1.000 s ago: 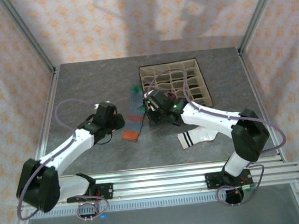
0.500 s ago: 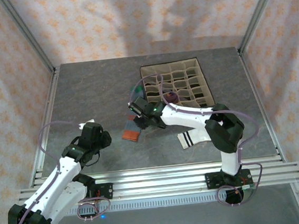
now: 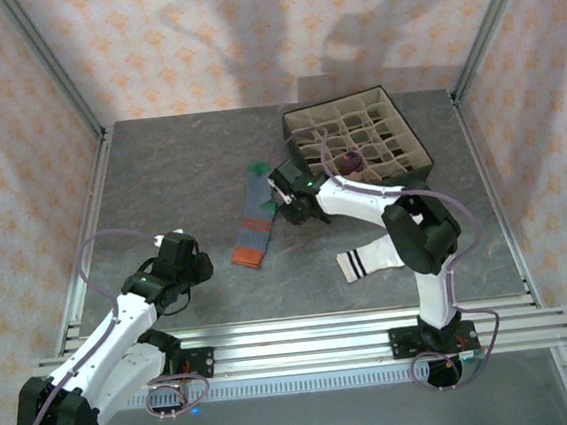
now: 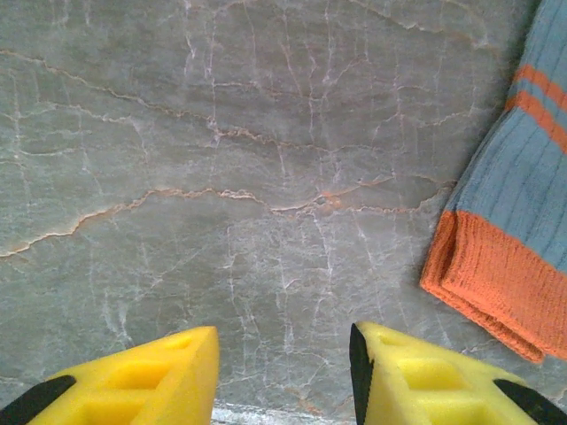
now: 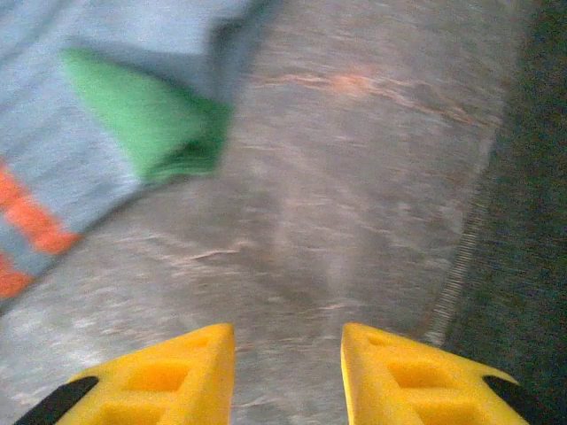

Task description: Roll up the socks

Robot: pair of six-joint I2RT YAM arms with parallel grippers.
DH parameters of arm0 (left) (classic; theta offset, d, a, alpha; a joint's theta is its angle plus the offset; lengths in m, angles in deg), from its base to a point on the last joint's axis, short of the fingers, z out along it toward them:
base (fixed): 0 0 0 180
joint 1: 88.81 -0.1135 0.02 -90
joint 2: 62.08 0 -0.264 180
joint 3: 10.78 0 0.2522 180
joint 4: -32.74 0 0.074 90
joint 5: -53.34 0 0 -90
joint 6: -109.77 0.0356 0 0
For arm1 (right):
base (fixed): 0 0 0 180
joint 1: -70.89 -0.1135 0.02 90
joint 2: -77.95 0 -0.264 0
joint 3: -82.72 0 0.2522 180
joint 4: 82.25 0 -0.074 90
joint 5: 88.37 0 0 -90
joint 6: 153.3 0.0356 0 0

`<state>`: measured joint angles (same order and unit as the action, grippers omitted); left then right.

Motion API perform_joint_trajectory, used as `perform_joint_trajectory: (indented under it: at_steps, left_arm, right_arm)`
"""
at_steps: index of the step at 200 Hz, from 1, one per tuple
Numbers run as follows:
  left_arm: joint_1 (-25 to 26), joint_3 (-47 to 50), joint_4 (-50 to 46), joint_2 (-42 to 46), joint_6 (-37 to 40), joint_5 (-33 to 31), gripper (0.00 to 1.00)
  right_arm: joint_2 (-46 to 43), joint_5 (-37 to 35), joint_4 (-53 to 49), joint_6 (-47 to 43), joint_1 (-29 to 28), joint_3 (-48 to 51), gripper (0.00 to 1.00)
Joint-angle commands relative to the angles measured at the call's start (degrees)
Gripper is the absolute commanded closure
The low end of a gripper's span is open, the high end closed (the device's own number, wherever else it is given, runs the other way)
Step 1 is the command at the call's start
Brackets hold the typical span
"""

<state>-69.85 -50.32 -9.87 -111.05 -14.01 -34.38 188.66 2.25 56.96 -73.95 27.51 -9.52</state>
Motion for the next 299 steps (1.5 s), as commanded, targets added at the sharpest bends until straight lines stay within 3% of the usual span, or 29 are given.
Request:
perform_joint_trajectory:
  at_steps: [1, 38, 72, 163, 175, 196, 214, 250, 299]
  left_arm:
    - [-0.5, -0.6, 1.6, -0.6, 1.4, 0.0, 0.57]
    - [-0.5, -0.7, 2.1, -1.6, 1.6, -0.3, 0.56]
    - [-0.6, -0.9, 2.2, -3.1, 1.7, -0.2, 0.56]
    - [-0.6, -0.6, 2.2, -4.5, 1.8, -0.3, 0.55]
    - [-0.6, -0.7, 2.5, -4.9, 2.1, -0.2, 0.55]
    - [-0.6, -1.1, 3.1, -5.3, 5.1, 0.7, 0.55]
    - [-0.6, -1.6, 3.8, -5.1, 8.7, 2.3, 0.54]
    - [-0.6, -1.1, 12.1, -3.7, 15.4, 12.1, 0.48]
    - [0.6, 1.8, 28.1, 0.1, 23.0, 27.7, 0.49]
  right_arm:
    - [-5.0, -0.7, 3.0, -7.3, -5.6, 2.5, 0.59]
    - [-5.7, 3.1, 5.1, -13.3, -12.3, 5.4, 0.52]
    - [-0.8, 0.9, 2.9, -15.8, -17.1, 1.8, 0.50]
    - [8.0, 2.9, 1.1, -17.6, -18.0, -2.9, 0.45]
    - [8.7, 2.4, 0.8, -17.5, -18.0, -3.2, 0.53]
    - [7.3, 0.8, 2.3, -17.5, -18.0, -1.3, 0.87]
    - [4.4, 2.3, 2.8, -17.3, -17.1, 0.8, 0.98]
    - [-0.6, 12.7, -2.5, -15.8, -12.3, 2.4, 1.00]
    - [-4.1, 28.2, -10.0, -14.3, -4.7, 3.8, 1.00]
